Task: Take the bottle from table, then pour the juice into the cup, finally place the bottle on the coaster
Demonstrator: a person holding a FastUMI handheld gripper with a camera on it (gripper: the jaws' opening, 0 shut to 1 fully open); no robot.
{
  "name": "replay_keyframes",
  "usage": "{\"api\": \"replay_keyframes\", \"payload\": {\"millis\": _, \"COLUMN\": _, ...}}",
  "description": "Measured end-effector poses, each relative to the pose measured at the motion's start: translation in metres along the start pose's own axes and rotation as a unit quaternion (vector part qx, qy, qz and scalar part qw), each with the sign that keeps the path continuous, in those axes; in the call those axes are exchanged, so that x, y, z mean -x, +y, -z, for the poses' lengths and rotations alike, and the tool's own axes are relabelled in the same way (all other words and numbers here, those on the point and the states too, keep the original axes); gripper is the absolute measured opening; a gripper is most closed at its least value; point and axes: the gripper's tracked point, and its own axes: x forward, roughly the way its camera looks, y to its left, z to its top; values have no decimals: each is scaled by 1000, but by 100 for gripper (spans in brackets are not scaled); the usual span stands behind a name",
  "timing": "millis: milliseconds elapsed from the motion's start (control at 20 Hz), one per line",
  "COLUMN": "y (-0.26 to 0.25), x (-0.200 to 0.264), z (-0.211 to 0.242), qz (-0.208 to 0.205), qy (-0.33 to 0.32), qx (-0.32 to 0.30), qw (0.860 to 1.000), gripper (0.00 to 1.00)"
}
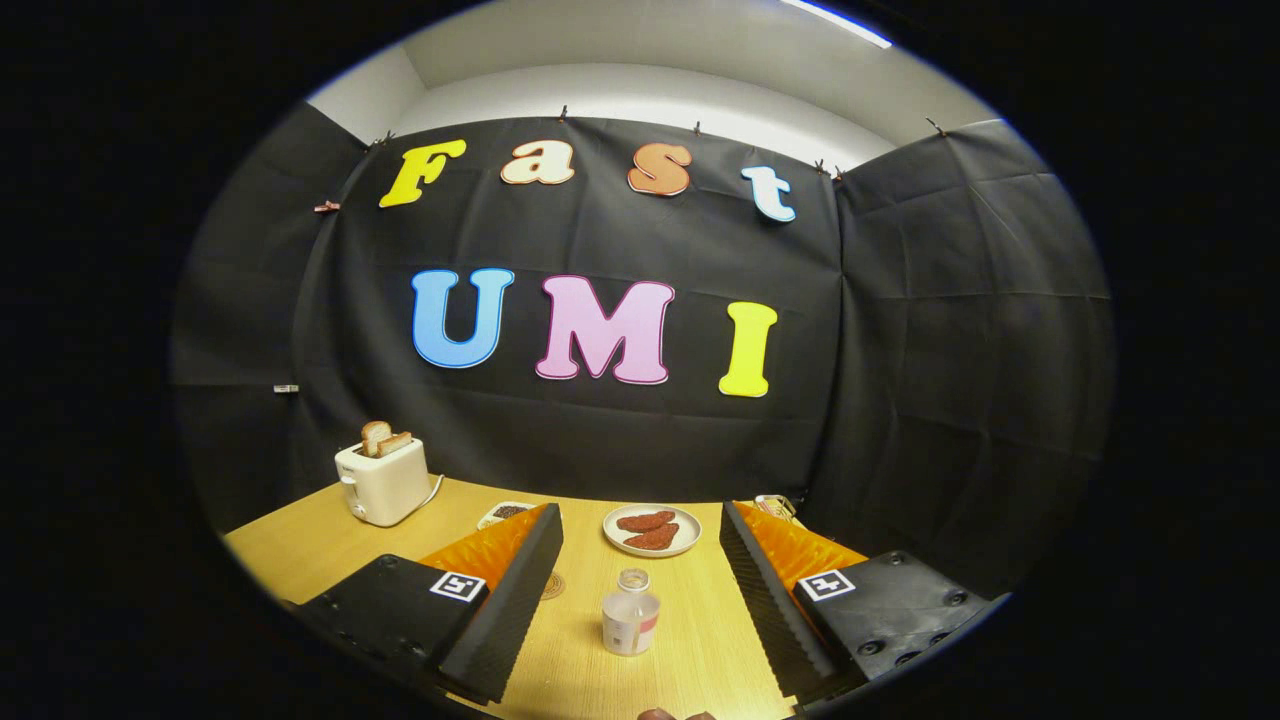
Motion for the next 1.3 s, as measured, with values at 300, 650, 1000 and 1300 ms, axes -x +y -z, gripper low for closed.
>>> {"api": "replay_keyframes", "payload": {"millis": 300, "y": 1, "x": -8, "z": 7, "qz": -7, "qy": 2, "qx": 3, "qw": 1000, "gripper": 97}}
{"api": "replay_keyframes", "payload": {"millis": 650, "y": 5, "x": -22, "z": 31, "qz": -23, "qy": 13, "qx": 5, "qw": 1000, "gripper": 97}}
{"api": "replay_keyframes", "payload": {"millis": 1000, "y": 1, "x": -48, "z": 77, "qz": -33, "qy": 37, "qx": 3, "qw": 999, "gripper": 97}}
{"api": "replay_keyframes", "payload": {"millis": 1300, "y": 2, "x": -74, "z": 118, "qz": -42, "qy": 56, "qx": -2, "qw": 998, "gripper": 97}}
